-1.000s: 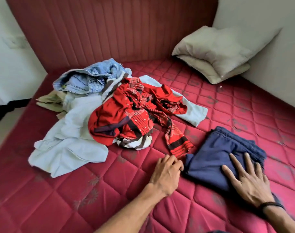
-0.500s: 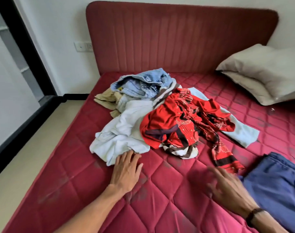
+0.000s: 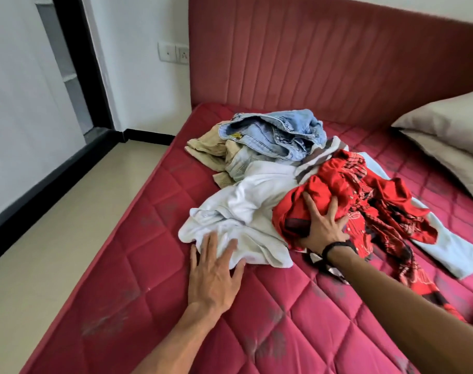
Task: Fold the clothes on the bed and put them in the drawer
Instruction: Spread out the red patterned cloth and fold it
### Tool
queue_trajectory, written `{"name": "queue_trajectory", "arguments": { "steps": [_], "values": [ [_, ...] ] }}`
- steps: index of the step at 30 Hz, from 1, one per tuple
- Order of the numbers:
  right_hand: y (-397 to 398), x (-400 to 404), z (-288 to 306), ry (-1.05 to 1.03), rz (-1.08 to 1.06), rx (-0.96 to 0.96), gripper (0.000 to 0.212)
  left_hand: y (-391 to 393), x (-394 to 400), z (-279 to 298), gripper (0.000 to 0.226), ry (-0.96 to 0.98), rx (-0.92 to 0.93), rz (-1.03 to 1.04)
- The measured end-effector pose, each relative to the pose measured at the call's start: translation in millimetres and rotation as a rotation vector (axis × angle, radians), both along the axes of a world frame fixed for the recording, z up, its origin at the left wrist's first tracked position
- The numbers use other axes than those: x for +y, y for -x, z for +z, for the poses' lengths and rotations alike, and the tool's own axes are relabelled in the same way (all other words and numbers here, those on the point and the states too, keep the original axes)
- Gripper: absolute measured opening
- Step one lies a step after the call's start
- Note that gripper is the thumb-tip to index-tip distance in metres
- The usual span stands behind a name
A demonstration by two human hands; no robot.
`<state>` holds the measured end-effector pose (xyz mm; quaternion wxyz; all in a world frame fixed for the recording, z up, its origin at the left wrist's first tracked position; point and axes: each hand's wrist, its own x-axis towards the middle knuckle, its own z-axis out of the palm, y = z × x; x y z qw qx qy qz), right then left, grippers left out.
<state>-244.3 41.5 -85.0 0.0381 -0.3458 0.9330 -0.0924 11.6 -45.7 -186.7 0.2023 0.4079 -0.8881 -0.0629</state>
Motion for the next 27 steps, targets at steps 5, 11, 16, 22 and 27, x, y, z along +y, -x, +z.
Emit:
{"name": "queue_trajectory", "arguments": {
  "steps": [5, 11, 16, 22, 27],
  "values": [
    [31.8, -9.3, -8.1, -0.065, 0.013, -0.049, 0.135, 37.3, -44.6, 0.1, 0.063, 0.060, 0.010, 0.008],
    [44.1, -10.5, -18.5, -0.038, 0.039, -0.091, 0.113, 71.3, -75.3, 9.6, 0.047, 0.020, -0.014, 0.009],
    [-13.7, 33.7, -31.2, 0.420, 0.101, 0.028, 0.071, 51.5, -69.4, 18.6, 0.037, 0.054, 0.158, -0.010],
    [-54.9, 98.4, -19.6, 0.585, 0.037, -0.199, 0.052, 9.2, -33.9, 19.9, 0.043, 0.020, 0.140, 0.038],
    [-52.5, 110.5, 4.8, 0.525, -0.036, -0.388, 0.038, -20.2, -9.4, 15.5, 0.058, 0.015, 0.064, 0.020]
  ]
}}
